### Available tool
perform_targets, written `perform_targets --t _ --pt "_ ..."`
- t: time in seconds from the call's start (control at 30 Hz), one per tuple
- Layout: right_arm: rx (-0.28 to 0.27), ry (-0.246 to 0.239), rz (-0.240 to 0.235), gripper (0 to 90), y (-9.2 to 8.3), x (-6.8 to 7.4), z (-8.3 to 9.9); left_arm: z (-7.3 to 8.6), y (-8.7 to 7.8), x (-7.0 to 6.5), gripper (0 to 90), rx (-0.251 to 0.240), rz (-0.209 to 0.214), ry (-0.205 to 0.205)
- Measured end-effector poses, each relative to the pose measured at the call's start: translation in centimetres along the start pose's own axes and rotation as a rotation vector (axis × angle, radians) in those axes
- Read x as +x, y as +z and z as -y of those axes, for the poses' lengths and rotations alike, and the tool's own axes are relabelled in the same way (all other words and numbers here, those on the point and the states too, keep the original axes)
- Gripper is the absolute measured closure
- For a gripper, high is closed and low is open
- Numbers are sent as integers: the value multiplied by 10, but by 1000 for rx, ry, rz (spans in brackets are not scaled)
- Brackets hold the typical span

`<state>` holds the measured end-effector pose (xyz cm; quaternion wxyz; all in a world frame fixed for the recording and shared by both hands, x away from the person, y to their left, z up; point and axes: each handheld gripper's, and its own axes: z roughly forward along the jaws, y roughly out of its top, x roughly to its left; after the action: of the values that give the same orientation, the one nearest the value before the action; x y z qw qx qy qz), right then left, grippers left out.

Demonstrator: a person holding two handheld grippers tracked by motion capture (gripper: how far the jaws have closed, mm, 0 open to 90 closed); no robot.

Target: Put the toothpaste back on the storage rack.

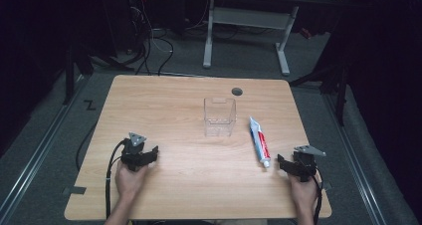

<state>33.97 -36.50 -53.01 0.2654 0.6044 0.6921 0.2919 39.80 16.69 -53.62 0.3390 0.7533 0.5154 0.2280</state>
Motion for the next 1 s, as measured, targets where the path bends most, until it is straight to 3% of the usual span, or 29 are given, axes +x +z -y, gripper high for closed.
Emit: perform_targets --t 1.0 --pt "-1 8 4 333 0 -1 0 -1 1 0 335 0 -5 -9"
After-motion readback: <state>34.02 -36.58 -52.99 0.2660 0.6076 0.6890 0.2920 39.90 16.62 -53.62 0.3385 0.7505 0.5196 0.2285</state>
